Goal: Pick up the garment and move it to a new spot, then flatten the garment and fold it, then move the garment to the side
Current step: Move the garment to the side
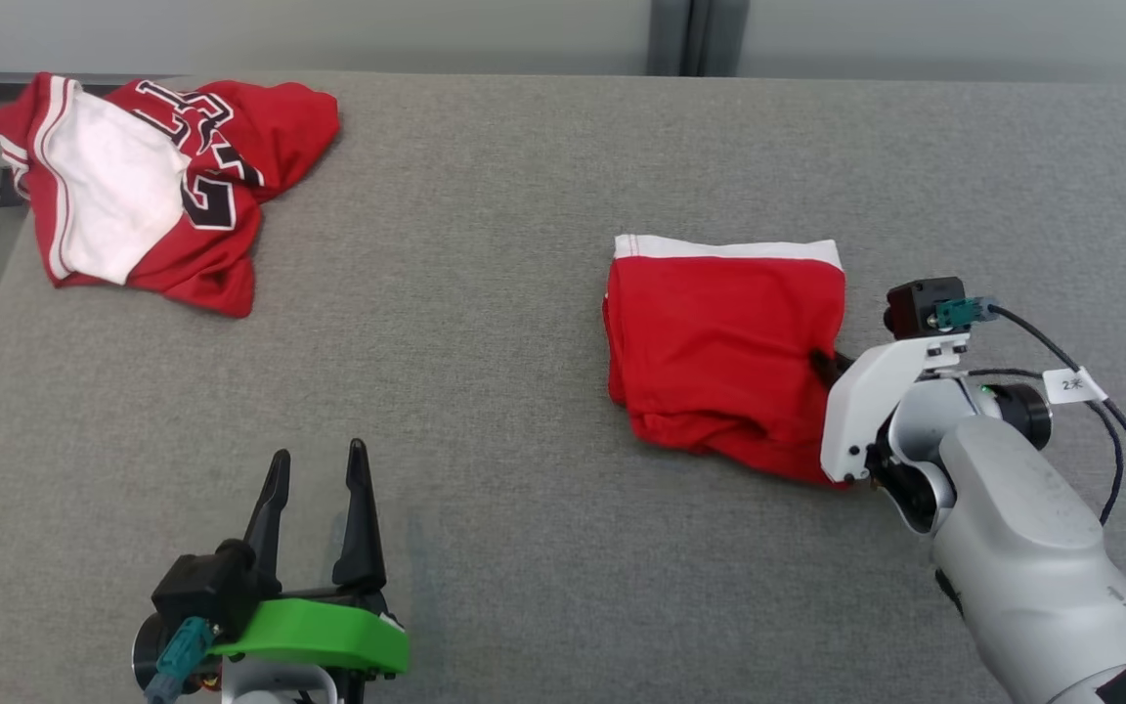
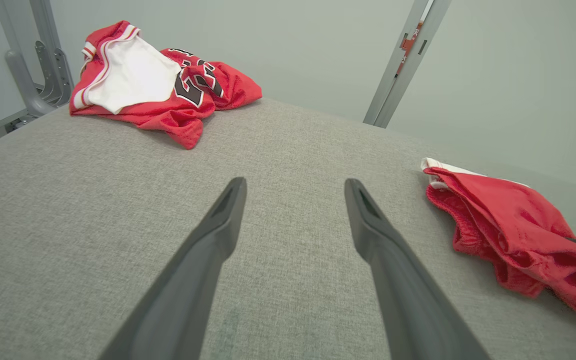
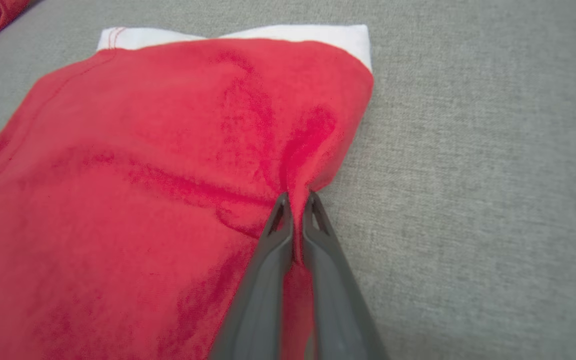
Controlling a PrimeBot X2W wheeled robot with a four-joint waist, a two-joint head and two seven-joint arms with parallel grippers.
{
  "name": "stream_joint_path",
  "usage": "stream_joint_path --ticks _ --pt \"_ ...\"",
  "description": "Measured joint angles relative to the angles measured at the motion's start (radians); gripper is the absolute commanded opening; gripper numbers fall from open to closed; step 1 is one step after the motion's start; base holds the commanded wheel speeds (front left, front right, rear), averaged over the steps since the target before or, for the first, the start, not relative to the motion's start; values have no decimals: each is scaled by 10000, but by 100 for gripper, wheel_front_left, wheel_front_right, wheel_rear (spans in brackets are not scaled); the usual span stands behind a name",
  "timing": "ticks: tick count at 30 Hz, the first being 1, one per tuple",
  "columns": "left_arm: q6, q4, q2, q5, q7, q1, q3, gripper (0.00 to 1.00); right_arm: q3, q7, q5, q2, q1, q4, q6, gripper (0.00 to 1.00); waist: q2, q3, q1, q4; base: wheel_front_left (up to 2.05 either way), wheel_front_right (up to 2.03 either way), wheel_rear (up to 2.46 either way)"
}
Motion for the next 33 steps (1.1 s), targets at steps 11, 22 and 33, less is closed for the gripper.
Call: stream_joint_path --ticks 11,22,33 --pt "-219 -192 -6 433 0 -258 -209 100 579 -1455 -36 -1225 -626 33 -2 0 0 314 0 -1464 0 0 0" --pt "-520 -6 77 974 0 -721 -280 100 380 -2257 305 -1542 -869 499 -2 0 0 881 0 -3508 0 0 0" --pt "-522 -238 276 1174 -2 -973 -286 100 849 -2884 -42 -2000 -1514 1365 -2 0 0 1704 0 -4047 0 0 0"
